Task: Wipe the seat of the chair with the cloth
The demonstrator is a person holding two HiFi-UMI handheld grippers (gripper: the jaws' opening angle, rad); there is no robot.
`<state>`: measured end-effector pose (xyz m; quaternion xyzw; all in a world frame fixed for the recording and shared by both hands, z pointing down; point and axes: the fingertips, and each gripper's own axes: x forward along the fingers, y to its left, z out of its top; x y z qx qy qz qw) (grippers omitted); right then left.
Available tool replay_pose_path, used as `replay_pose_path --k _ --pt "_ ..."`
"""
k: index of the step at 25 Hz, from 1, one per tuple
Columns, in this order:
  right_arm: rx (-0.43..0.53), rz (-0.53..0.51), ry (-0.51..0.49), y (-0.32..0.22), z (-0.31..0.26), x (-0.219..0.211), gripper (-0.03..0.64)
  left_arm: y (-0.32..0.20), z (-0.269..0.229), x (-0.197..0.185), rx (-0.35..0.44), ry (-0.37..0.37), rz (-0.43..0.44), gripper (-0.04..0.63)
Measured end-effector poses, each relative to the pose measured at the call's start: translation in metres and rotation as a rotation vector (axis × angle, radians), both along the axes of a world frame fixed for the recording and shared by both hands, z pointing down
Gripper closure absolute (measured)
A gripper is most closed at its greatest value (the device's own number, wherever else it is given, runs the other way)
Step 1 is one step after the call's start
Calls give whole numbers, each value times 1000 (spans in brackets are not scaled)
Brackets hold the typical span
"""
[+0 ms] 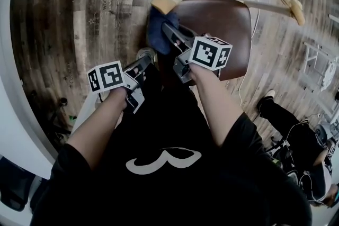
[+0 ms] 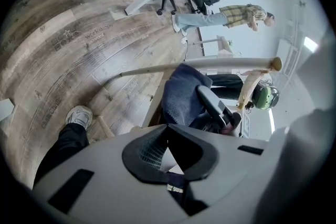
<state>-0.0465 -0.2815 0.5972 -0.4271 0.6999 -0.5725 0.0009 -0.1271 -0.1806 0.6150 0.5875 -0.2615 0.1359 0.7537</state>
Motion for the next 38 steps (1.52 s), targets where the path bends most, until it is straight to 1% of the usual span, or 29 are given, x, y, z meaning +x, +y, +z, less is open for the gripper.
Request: replay_pose_path --k 8,18,24,30,38 --pt "2 18 78 0 12 13 563 3 1 0 -4 3 31 583" --pt "1 18 126 2 17 22 563 3 3 0 -3 4 49 583" --pt "-1 28 138 2 17 30 563 2 5 -1 -5 1 58 583" --pt "-3 50 167 3 16 49 563 0 2 -1 -6 -3 58 583" --pt "-17 126 205 3 15 88 563 1 1 3 -12 1 64 583"
